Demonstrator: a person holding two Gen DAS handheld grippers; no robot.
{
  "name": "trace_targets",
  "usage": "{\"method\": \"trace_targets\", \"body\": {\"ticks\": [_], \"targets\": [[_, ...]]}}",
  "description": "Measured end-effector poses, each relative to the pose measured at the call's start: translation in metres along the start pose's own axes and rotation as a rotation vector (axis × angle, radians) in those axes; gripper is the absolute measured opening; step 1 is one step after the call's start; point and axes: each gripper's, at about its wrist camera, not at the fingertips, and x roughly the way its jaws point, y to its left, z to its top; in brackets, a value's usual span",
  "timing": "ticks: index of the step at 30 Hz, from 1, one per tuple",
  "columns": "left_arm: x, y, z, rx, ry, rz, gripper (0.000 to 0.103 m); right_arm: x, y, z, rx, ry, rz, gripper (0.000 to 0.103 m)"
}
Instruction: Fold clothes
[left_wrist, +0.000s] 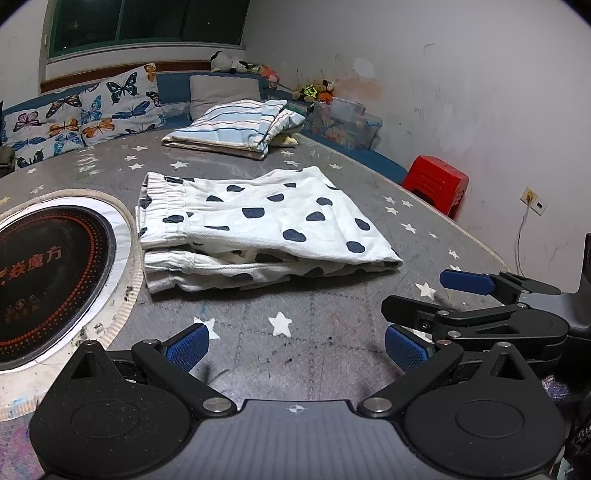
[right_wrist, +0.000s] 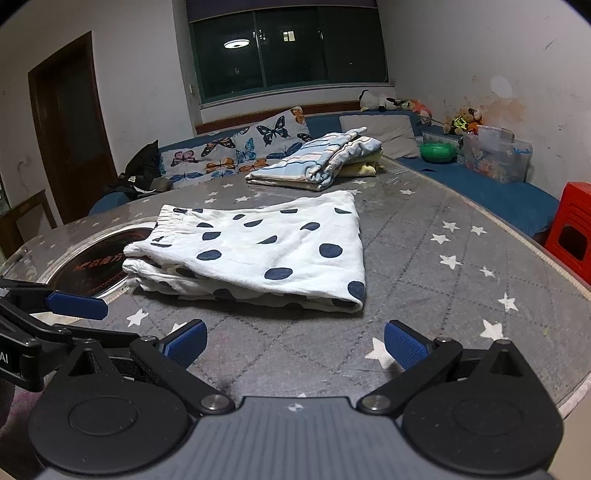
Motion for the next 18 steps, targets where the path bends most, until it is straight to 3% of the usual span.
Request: {"method": "trace_targets", "body": {"ticks": [18], "targets": [[0.0100,0.0019,-0.0014,-0.014,0.033,-0.021,0.103,0.0086,-0.0017,-0.0017,0.016,0.024,-0.003,0.103]]}}
